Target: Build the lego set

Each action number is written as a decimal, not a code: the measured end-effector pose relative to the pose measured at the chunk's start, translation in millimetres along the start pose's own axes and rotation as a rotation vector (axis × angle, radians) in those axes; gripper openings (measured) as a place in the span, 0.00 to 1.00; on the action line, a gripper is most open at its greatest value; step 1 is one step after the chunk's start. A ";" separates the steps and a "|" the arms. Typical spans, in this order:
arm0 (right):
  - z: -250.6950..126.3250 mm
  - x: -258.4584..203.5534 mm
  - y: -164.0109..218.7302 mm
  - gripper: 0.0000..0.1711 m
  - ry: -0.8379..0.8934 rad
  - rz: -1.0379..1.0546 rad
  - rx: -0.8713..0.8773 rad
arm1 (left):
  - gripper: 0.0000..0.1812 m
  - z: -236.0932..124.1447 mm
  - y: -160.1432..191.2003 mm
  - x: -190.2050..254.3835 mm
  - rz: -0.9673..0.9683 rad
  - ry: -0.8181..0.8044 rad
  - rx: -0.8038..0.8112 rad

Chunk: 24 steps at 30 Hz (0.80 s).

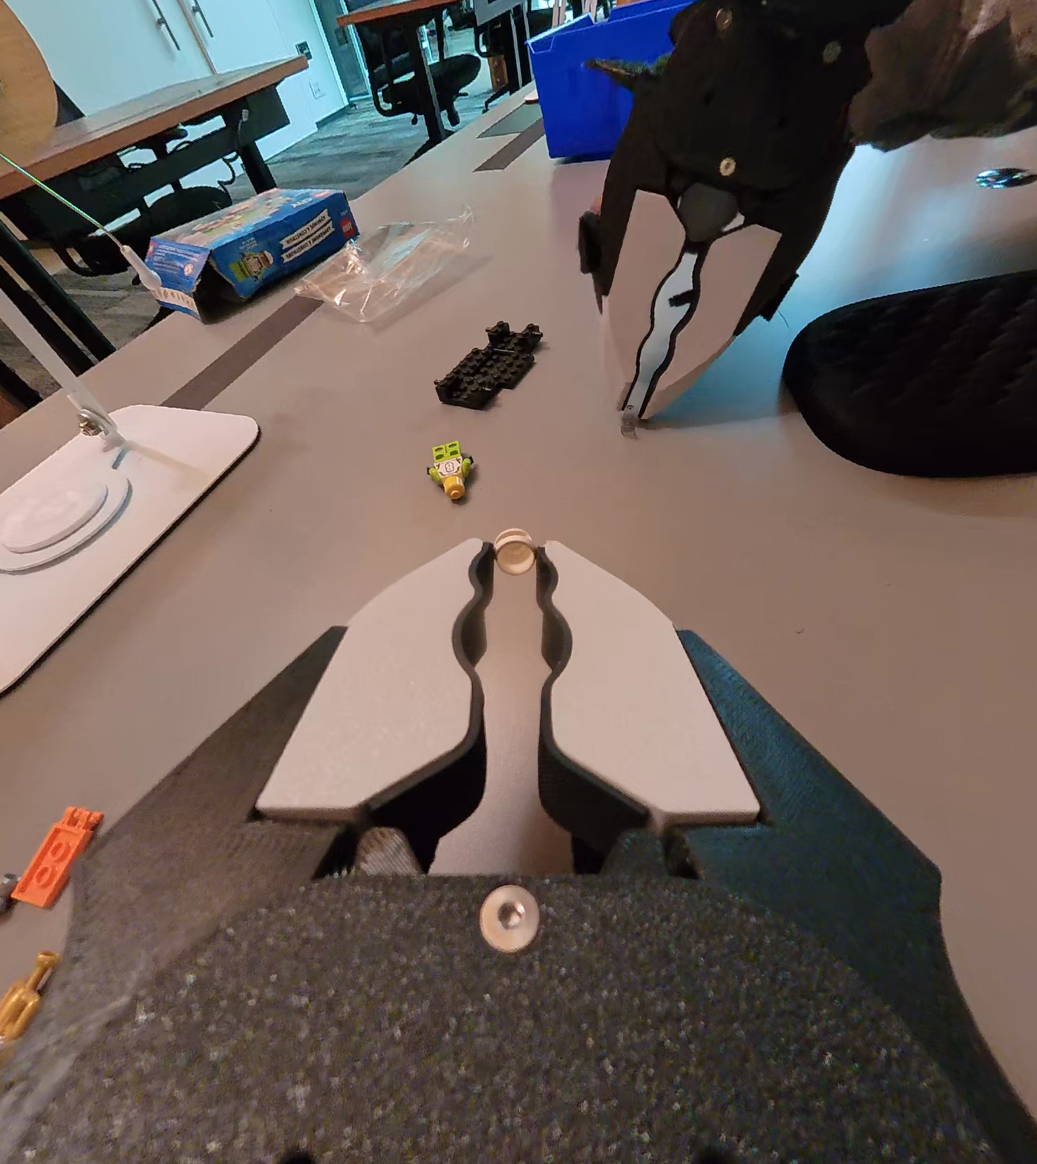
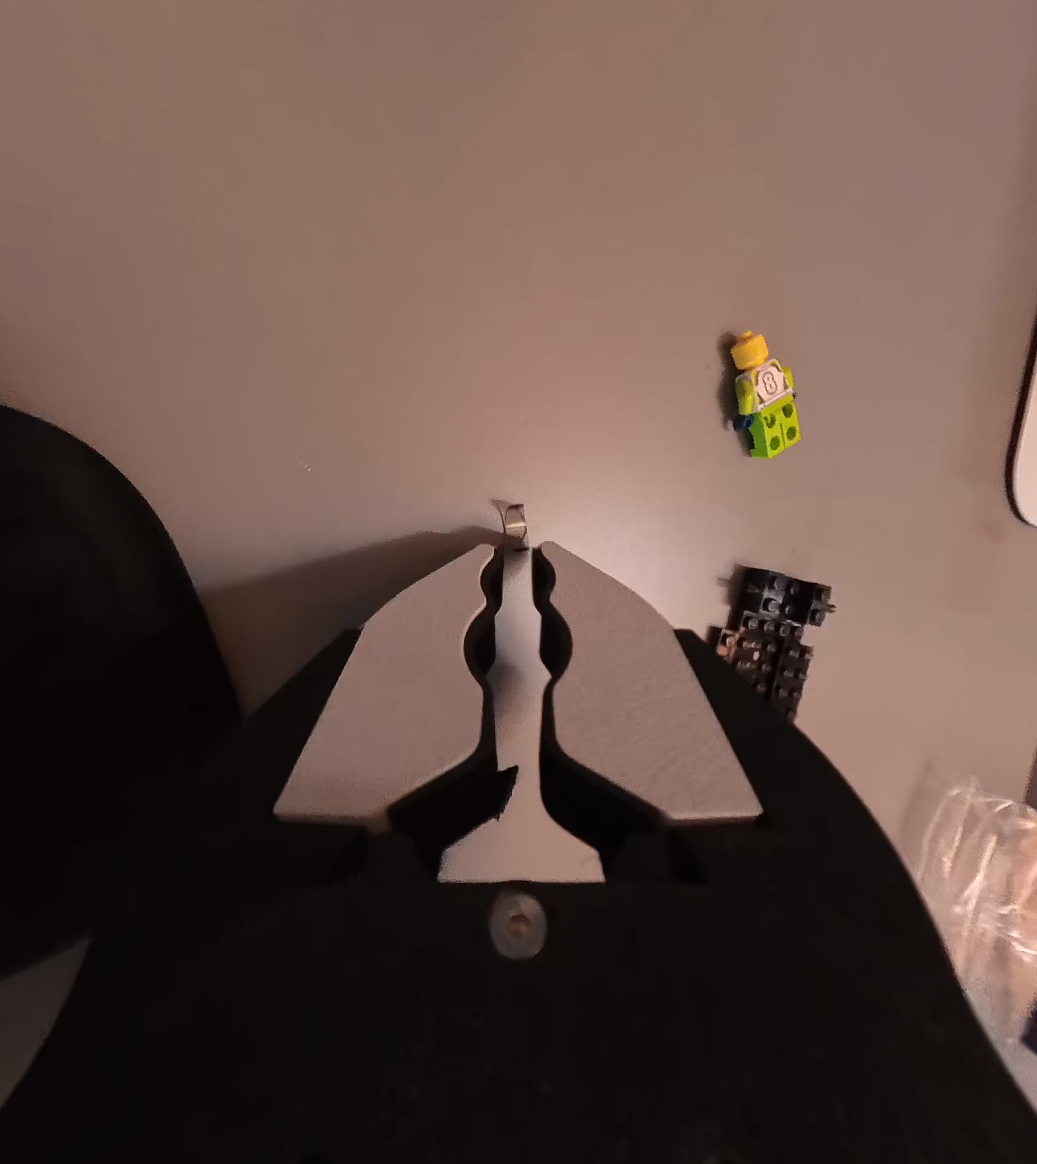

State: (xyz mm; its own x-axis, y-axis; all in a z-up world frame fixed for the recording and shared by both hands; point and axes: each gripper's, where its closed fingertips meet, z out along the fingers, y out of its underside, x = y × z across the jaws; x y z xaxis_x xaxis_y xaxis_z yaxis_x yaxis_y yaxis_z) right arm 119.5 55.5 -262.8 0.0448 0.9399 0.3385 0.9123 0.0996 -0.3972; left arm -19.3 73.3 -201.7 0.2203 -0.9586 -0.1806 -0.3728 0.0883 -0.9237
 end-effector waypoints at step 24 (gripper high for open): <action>-33.0 5.3 -70.7 0.01 -0.141 0.389 0.531 | 0.07 -2.1 -4.0 0.6 -0.037 0.019 0.028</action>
State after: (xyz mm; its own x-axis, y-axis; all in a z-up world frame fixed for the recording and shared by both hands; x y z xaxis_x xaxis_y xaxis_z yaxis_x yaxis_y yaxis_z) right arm 68.7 42.7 -204.7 0.2433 0.9698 -0.0150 0.5145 -0.1421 -0.8456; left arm -19.5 71.8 -197.3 0.2159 -0.9664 -0.1398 -0.3391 0.0601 -0.9388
